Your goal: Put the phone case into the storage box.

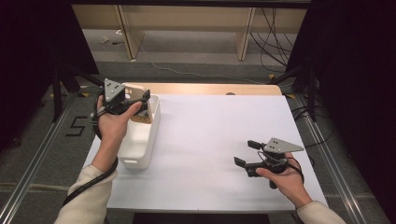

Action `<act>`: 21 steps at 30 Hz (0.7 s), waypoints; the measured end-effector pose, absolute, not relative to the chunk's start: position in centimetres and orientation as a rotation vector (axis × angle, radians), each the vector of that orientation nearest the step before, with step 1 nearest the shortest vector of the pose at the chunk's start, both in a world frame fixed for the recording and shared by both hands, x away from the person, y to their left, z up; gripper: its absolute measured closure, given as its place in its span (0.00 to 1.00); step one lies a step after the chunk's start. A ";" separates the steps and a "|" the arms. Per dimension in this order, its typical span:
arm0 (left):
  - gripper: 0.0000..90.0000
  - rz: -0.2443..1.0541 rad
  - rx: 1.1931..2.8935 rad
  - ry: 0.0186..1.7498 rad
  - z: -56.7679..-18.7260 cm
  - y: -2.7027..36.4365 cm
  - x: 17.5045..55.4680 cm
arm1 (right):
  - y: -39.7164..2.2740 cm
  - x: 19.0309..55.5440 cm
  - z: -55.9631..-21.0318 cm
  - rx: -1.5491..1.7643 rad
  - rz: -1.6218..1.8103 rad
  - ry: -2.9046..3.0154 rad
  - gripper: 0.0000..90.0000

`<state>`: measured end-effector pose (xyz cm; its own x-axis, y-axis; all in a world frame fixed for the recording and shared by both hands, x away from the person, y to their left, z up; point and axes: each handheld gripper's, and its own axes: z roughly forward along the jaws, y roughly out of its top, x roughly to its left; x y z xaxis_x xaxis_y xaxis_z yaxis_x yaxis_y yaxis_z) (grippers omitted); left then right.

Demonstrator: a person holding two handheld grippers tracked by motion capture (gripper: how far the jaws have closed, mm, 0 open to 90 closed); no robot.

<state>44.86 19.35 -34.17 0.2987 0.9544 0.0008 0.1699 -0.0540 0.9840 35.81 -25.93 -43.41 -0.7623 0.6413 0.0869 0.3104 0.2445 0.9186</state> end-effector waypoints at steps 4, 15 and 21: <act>0.12 0.913 1.490 1.089 -34.2 19.3 44.9 | -25.9 35.8 -43.4 0.882 1.524 2.211 0.16; 0.12 0.920 1.488 1.095 -34.1 19.5 45.2 | -25.9 35.8 -43.4 0.882 1.523 2.213 0.16; 0.12 0.920 1.488 1.099 -34.2 19.6 45.4 | -25.9 35.8 -43.4 0.880 1.525 2.214 0.16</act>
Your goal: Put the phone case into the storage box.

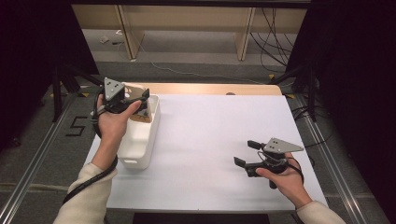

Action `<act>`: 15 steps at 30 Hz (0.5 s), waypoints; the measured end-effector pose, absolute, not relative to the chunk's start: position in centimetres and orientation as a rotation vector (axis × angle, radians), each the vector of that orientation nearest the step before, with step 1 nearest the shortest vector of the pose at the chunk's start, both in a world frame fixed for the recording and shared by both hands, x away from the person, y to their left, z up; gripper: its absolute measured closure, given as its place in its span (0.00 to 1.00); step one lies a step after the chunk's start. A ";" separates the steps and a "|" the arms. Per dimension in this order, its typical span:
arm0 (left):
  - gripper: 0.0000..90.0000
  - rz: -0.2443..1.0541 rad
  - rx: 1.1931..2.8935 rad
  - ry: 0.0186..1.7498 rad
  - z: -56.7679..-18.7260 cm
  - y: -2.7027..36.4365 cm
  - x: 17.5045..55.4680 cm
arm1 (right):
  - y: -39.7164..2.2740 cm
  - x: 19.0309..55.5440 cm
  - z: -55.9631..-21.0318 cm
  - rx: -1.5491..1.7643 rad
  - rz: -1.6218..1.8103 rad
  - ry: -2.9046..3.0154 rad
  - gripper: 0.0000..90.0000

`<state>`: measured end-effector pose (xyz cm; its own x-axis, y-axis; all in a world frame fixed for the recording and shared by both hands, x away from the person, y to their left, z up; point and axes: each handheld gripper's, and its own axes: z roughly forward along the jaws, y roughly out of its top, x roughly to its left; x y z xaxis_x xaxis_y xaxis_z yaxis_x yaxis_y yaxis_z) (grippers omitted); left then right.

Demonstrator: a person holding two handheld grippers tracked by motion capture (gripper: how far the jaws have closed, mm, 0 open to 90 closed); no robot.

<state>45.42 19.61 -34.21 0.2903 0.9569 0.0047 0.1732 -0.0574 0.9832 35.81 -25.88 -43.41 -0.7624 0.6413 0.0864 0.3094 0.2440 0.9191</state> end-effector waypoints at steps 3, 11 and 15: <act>0.12 0.921 1.492 1.098 -34.3 19.6 45.6 | -25.9 35.8 -43.4 0.882 1.527 2.213 0.17; 0.12 0.917 1.500 1.106 -34.6 19.7 46.0 | -25.8 35.8 -43.5 0.884 1.527 2.212 0.17; 0.12 0.915 1.501 1.111 -34.8 19.8 46.2 | -25.8 35.8 -43.5 0.885 1.527 2.212 0.17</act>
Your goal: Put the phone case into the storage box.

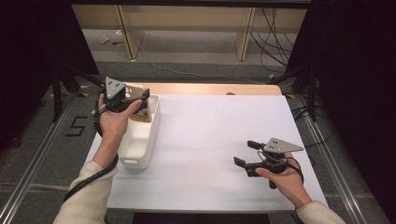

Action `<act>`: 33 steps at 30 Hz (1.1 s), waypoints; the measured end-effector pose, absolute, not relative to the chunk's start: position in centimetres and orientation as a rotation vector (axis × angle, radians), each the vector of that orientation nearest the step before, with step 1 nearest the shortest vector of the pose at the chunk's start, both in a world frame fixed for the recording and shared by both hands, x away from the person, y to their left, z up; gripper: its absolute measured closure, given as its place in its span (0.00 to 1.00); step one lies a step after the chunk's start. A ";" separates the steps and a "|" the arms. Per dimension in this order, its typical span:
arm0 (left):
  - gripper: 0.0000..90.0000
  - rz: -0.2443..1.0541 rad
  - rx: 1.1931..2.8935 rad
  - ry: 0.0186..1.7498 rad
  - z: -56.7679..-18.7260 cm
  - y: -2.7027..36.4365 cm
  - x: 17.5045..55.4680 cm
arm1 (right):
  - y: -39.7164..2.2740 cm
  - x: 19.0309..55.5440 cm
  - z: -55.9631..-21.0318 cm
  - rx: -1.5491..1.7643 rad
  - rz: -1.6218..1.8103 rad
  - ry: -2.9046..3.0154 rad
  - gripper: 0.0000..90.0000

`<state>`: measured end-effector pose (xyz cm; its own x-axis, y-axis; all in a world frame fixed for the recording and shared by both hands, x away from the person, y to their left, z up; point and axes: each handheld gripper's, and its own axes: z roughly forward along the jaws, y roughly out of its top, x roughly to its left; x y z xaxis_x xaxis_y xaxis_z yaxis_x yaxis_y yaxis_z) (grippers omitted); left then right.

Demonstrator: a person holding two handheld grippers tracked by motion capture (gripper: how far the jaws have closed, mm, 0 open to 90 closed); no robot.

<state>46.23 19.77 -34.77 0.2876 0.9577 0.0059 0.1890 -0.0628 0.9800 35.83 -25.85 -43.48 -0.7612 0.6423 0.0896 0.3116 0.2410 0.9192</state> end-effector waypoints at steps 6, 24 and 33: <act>0.12 0.916 1.502 1.114 -34.9 19.8 46.5 | -25.8 35.8 -43.5 0.884 1.528 2.213 0.17; 0.12 0.918 1.508 1.128 -35.0 19.9 47.6 | -25.9 35.8 -43.5 0.890 1.526 2.216 0.17; 0.12 0.918 1.510 1.129 -35.0 20.0 48.1 | -25.8 35.8 -43.6 0.890 1.527 2.218 0.17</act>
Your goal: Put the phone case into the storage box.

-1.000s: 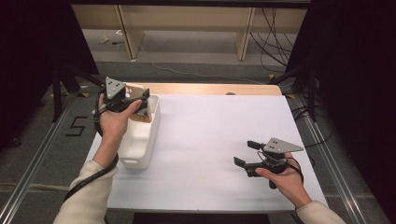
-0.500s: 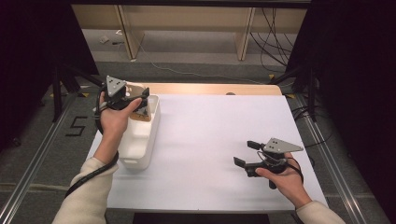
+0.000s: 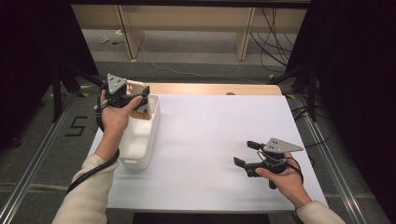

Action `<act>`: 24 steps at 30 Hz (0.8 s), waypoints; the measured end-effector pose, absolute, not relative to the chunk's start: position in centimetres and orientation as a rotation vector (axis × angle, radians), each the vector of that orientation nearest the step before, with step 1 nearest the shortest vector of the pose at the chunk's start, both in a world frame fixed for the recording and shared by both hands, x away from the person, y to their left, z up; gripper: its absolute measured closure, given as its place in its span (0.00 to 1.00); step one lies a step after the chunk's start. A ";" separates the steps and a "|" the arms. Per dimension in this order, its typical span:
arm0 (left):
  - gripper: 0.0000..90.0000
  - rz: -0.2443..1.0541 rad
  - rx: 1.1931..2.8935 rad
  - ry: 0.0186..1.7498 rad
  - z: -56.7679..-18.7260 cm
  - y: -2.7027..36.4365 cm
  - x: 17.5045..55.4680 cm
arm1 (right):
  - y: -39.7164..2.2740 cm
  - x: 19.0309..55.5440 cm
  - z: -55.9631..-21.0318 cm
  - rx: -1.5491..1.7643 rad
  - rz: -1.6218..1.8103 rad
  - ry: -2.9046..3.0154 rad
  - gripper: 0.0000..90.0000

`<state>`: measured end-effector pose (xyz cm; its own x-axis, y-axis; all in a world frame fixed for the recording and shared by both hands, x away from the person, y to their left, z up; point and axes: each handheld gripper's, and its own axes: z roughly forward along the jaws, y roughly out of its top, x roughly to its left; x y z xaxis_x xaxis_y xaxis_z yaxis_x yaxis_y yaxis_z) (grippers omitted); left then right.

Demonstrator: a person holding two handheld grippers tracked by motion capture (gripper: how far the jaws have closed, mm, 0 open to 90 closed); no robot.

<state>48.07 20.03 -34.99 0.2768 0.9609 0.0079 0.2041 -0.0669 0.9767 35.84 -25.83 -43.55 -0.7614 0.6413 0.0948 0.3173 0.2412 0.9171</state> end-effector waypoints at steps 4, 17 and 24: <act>0.12 0.915 1.510 1.129 -35.0 20.0 48.2 | -25.8 35.8 -43.6 0.888 1.526 2.220 0.17; 0.12 0.909 1.510 1.131 -35.1 20.0 48.8 | -25.8 35.8 -43.6 0.887 1.526 2.223 0.17; 0.12 0.912 1.513 1.134 -35.1 20.0 49.1 | -25.8 35.8 -43.6 0.887 1.527 2.224 0.17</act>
<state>49.10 20.00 -35.12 0.2769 0.9609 0.0042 0.2103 -0.0649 0.9755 35.82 -25.82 -43.57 -0.7643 0.6377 0.0954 0.3181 0.2443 0.9160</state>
